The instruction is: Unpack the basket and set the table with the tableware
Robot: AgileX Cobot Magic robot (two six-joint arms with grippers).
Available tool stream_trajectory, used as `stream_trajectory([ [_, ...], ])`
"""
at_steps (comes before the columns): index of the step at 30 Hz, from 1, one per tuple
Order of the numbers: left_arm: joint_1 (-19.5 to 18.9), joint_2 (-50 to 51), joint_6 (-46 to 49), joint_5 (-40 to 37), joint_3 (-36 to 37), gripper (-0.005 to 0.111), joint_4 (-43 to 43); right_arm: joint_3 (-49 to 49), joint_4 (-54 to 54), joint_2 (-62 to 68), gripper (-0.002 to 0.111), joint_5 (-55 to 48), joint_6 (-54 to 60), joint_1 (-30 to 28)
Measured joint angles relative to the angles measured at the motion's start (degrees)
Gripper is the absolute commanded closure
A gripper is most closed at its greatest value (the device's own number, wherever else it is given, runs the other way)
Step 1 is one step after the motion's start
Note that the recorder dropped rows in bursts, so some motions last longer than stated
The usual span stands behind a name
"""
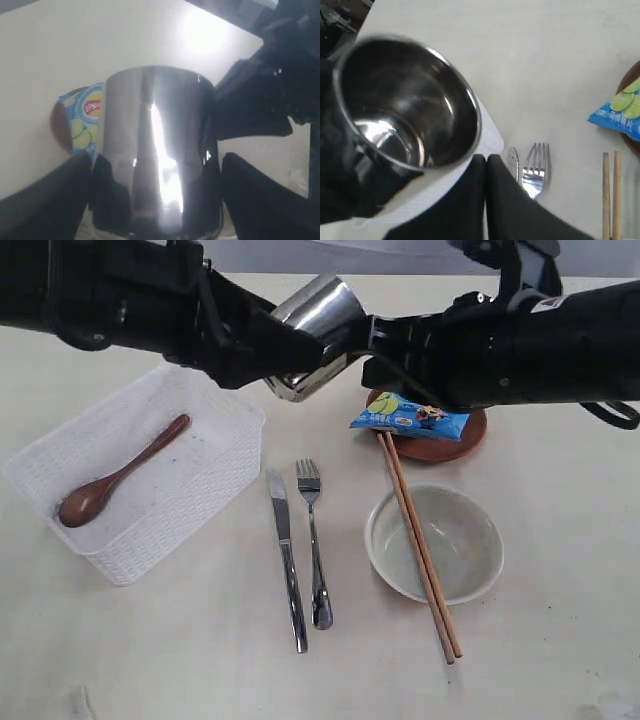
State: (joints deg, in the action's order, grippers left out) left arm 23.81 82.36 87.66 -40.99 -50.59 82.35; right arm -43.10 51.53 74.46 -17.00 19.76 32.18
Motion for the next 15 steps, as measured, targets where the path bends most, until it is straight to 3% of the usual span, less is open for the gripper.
stream_trajectory([
  [9, 0.0, 2.0, 5.5, 1.0, 3.6, 0.107, 1.9, -4.5, 6.4, -0.1, 0.108, -3.8, 7.7, 0.0],
  [13, 0.0, 2.5, 6.2, 6.8, 3.8, 0.107, 2.7, -4.5, 3.9, -0.1, 0.108, -4.8, 8.1, 0.0],
  [15, 0.0, 2.6, 10.2, 9.1, 5.1, 0.107, 7.2, -4.5, 3.0, -0.1, 0.108, -4.8, 8.1, 0.0],
])
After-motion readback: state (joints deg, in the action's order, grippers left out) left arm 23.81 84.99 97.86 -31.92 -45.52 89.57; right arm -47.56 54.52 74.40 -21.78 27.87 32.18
